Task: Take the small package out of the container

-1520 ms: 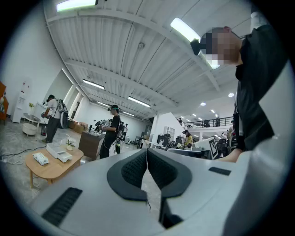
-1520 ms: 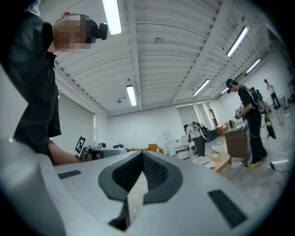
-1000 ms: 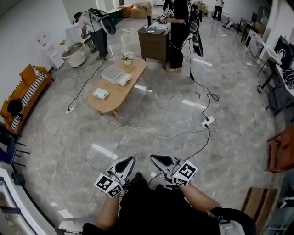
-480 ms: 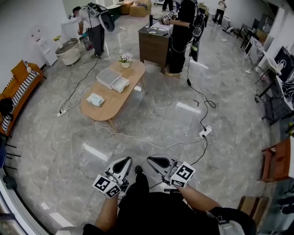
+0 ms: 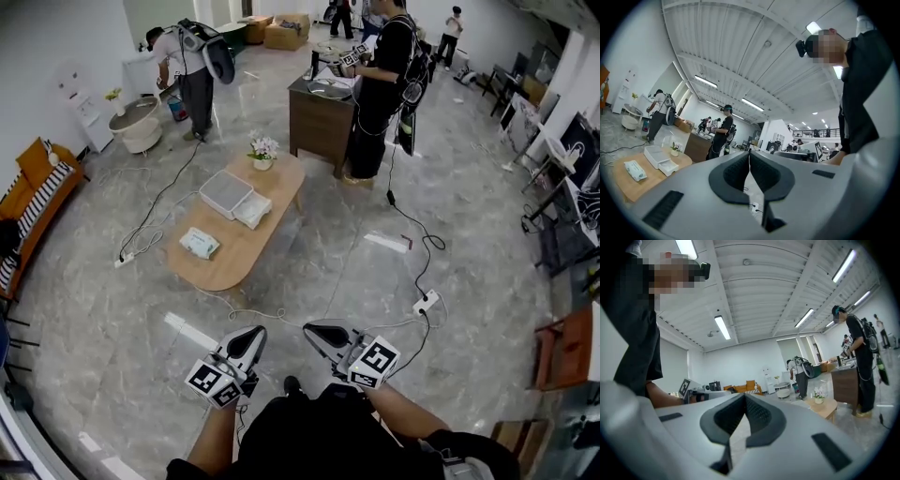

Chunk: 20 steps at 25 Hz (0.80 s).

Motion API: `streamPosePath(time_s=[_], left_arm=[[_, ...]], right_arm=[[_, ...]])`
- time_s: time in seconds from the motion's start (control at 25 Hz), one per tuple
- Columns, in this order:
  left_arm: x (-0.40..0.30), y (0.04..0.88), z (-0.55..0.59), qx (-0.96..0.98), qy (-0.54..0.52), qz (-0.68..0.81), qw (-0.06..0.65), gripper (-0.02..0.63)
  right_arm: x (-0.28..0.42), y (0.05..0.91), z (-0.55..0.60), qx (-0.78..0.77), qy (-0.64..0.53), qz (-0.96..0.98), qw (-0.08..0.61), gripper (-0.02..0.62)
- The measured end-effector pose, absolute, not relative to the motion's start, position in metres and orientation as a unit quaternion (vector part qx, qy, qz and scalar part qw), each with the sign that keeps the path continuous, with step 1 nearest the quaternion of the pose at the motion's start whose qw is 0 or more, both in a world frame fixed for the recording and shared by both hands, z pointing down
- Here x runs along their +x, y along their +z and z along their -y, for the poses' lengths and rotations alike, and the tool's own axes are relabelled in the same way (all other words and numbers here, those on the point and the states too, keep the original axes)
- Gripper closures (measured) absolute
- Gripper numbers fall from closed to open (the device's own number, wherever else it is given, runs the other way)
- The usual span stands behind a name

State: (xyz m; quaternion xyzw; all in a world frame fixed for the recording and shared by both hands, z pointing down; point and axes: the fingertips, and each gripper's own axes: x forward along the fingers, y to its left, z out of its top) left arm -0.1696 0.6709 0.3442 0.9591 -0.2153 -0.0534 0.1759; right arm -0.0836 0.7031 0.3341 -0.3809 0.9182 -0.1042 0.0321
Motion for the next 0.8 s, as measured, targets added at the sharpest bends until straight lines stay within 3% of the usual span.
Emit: streamPosePath(time_s=[0.8], left_arm=[[-0.123,0.360,-0.459,0.957,-0.057,0.212,0.191,0.588]], right_arm=[[-0.023,0.348,-0.504,-0.400,-0.110,-0.909,0.047,0.583]])
